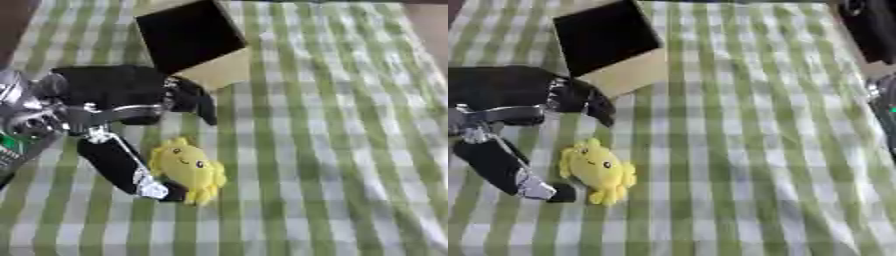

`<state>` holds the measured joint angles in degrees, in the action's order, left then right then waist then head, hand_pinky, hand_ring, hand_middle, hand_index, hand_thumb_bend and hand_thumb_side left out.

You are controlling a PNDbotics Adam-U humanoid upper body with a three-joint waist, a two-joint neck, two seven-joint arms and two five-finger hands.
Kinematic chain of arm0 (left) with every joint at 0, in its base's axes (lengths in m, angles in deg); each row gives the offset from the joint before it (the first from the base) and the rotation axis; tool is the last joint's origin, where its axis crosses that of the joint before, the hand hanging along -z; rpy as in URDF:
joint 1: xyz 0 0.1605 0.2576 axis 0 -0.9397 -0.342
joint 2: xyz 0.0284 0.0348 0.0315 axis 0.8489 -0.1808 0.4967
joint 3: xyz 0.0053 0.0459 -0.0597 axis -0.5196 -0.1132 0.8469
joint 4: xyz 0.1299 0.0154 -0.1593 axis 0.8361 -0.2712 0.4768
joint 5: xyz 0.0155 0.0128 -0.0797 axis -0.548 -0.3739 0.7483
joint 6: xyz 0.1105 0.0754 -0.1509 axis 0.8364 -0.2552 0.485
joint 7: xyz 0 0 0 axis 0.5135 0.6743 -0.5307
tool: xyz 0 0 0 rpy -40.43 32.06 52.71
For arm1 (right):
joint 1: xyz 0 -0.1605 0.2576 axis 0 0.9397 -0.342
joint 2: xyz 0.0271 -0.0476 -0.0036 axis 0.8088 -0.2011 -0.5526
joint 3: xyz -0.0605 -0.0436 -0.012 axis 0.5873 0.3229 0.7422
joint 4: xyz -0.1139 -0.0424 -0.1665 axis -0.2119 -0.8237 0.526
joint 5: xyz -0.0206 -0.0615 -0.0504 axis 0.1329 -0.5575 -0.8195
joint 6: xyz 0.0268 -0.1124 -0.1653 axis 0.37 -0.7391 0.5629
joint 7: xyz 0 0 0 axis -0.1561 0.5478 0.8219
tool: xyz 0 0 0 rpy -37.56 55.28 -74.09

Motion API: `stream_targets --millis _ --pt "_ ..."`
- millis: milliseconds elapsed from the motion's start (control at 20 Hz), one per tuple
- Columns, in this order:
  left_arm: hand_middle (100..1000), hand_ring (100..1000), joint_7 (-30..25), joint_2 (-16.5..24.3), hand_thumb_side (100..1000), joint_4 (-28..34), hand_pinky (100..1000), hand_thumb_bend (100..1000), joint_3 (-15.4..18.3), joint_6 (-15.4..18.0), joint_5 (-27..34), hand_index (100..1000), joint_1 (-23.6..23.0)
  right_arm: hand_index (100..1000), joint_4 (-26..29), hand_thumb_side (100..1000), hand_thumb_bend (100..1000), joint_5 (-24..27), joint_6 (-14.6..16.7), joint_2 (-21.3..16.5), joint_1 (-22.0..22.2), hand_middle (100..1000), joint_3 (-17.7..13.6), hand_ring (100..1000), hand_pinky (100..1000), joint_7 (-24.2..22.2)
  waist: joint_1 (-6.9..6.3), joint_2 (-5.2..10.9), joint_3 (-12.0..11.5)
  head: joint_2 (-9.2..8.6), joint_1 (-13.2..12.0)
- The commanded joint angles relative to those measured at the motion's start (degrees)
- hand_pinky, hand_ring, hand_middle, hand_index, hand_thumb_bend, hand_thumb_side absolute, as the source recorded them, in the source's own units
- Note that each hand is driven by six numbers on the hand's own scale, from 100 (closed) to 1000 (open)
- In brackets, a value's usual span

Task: Pick up objects on the table and place them in the box.

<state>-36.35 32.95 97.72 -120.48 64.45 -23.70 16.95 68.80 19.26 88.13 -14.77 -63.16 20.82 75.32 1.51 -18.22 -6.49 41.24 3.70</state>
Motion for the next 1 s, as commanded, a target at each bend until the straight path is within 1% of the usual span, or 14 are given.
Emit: stream_targets --millis 50,100,150,200,300,350,400,700,850,1000 --pt "828 842 -2.5 0.6 280 0.8 847 384 0.2 0.1 -1.1 867 0.4 822 1.0 990 100 0.5 0.0 -0.7 -0.4 690 -0.3 811 785 0.2 -0.12 1.05 0.2 -0.42 0.1" --pt "828 841 -3.2 0.6 254 0.8 847 368 0.2 0.3 -1.4 868 0.3 821 1.0 990 100 0.5 0.0 -0.7 -0.4 689 -0.3 811 785 0.2 -0.14 1.03 0.2 -0.46 0.2" --pt "827 840 -4.0 0.6 210 0.8 845 363 0.3 0.4 -1.7 869 0.3 821 1.0 990 100 0.6 0.0 -0.7 -0.4 689 -0.3 811 785 0.2 -0.16 1.02 0.2 -0.5 0.2" --pt "826 839 -4.6 0.6 199 0.8 843 377 0.4 0.5 -2.0 870 0.3 821 1.0 990 100 0.6 0.0 -0.6 -0.4 689 -0.3 811 784 0.2 -0.18 1.02 0.2 -0.55 0.2" --pt "820 837 -5.4 0.6 186 0.8 840 436 0.7 0.8 -2.6 867 0.2 820 1.0 989 100 0.7 0.0 -0.6 -0.4 687 -0.4 809 784 0.3 -0.19 1.0 0.3 -0.63 0.3" --pt "820 837 -5.6 0.5 186 0.8 840 436 0.7 1.0 -2.9 867 0.3 820 1.0 989 100 0.7 0.0 -0.6 -0.3 687 -0.4 809 784 0.3 -0.19 0.99 0.3 -0.63 0.3" --pt "820 838 -5.8 0.5 184 0.8 841 460 0.8 1.1 -3.3 870 0.3 819 1.0 989 100 0.8 0.1 -0.6 -0.3 686 -0.4 809 784 0.4 -0.21 0.99 0.3 -0.64 0.3" --pt "831 849 -7.2 0.3 211 0.8 846 541 1.0 0.7 -6.8 883 0.4 818 1.0 990 100 1.0 0.3 -0.4 -0.3 683 -0.3 806 783 0.5 -0.27 0.92 0.4 -0.7 0.4" --pt "836 858 -7.3 0.2 254 0.8 849 620 1.5 0.0 -9.1 891 0.6 815 1.0 991 100 1.1 0.3 -0.3 -0.3 681 -0.2 805 783 0.4 -0.26 0.89 0.4 -0.78 0.4" --pt "823 855 -7.1 -0.1 269 0.6 843 624 1.7 -0.6 -11.5 873 0.8 815 1.0 992 100 1.1 0.4 -0.3 -0.3 681 -0.2 805 784 0.3 -0.21 0.85 0.4 -0.8 0.3"
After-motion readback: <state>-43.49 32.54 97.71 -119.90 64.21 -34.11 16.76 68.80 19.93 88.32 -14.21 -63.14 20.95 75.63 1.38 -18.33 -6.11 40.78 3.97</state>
